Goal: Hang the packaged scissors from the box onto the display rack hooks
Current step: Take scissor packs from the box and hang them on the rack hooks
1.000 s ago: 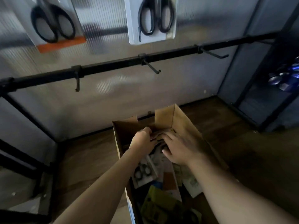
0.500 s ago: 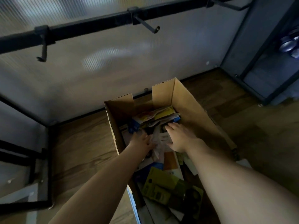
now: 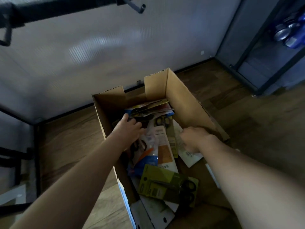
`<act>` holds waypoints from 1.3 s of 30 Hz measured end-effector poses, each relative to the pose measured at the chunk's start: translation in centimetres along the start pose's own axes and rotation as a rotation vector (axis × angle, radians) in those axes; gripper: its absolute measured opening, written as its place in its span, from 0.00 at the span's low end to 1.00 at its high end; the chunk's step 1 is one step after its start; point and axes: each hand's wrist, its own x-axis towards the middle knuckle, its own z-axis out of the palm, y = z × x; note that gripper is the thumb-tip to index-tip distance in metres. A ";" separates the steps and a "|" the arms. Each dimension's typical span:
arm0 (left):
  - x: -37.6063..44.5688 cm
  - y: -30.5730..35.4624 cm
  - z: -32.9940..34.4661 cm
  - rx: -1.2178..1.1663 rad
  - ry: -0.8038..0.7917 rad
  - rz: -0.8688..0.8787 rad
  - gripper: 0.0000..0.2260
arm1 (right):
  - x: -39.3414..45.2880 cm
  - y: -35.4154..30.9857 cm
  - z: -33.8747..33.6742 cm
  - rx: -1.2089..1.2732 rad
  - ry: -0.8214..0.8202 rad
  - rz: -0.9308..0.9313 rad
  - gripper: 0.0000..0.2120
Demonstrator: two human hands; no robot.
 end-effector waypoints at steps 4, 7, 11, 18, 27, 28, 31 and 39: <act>0.3 0.2 -0.2 0.026 0.010 0.078 0.31 | -0.7 -0.2 2.0 0.022 -0.248 0.068 0.15; 0.4 0.0 0.3 0.026 0.078 0.125 0.26 | -1.9 -0.1 3.7 0.094 -0.292 0.096 0.17; 0.0 -0.2 0.5 -0.070 0.260 0.158 0.16 | -2.5 -0.8 6.1 0.213 -0.204 0.044 0.17; -1.2 0.4 -0.7 -0.270 0.364 0.088 0.14 | -3.4 -6.5 9.9 0.368 -0.080 0.045 0.30; -4.2 -0.4 -3.3 -0.651 0.546 -0.115 0.12 | -6.0 -1.8 6.9 0.722 0.032 0.045 0.21; -4.9 -0.7 -3.9 -0.700 0.615 -0.139 0.11 | -6.2 -1.2 6.5 0.769 0.064 0.066 0.19; -6.8 -1.6 -5.5 -0.774 0.822 -0.208 0.09 | -6.2 0.3 3.8 0.771 0.188 0.081 0.14; -11.2 -3.8 -10.1 -0.843 1.226 -0.287 0.07 | -9.2 2.2 -5.5 0.655 0.571 -0.019 0.17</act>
